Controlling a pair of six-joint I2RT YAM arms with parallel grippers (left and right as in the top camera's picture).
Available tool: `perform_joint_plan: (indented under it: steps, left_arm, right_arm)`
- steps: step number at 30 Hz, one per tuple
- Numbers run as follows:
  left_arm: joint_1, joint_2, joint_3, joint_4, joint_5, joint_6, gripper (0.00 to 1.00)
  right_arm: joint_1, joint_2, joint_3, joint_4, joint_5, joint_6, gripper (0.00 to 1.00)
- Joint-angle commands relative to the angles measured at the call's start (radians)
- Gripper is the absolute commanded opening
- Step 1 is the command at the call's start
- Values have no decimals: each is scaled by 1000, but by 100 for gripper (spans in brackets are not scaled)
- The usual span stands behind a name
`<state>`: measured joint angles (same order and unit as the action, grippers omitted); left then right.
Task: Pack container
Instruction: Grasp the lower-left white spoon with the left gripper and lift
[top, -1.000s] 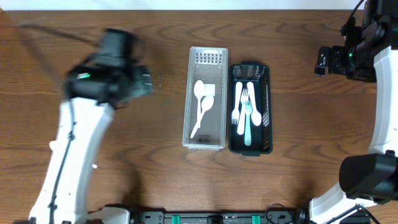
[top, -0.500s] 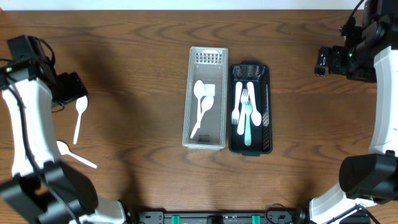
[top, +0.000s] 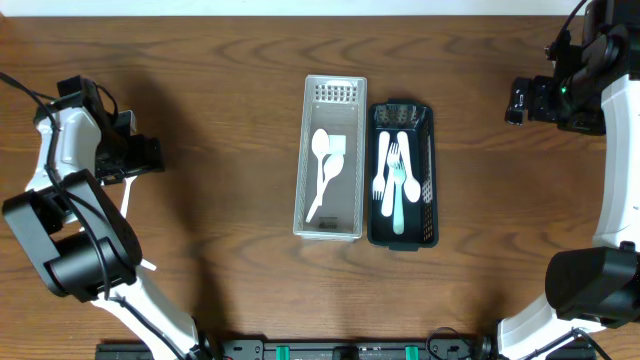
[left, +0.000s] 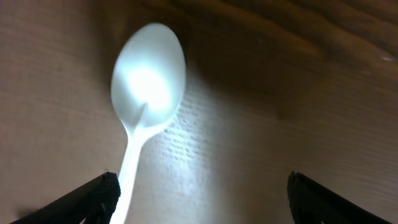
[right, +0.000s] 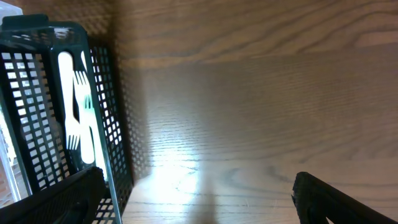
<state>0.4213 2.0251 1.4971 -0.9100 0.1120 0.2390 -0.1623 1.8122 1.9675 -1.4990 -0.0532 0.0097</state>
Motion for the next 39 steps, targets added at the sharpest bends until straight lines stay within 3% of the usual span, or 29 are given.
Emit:
perform_joint_plan:
  steps: [1, 22, 26, 29, 39]
  left_arm:
    - [32, 22, -4, 21, 16, 54, 89]
    - [61, 147, -4, 64, 15, 55, 86]
    - [61, 147, -4, 59, 15, 55, 71]
    - [61, 147, -4, 55, 15, 55, 53]
    - [61, 147, -4, 50, 15, 52, 19]
  right_arm:
    - [-3, 8, -2, -1, -6, -18, 99]
    - [-3, 8, -2, -6, -6, -18, 99]
    - [-3, 8, -2, -6, -7, -18, 99]
    - [-3, 8, -2, -10, -6, -18, 99]
    - [-3, 8, -2, -15, -6, -18, 99]
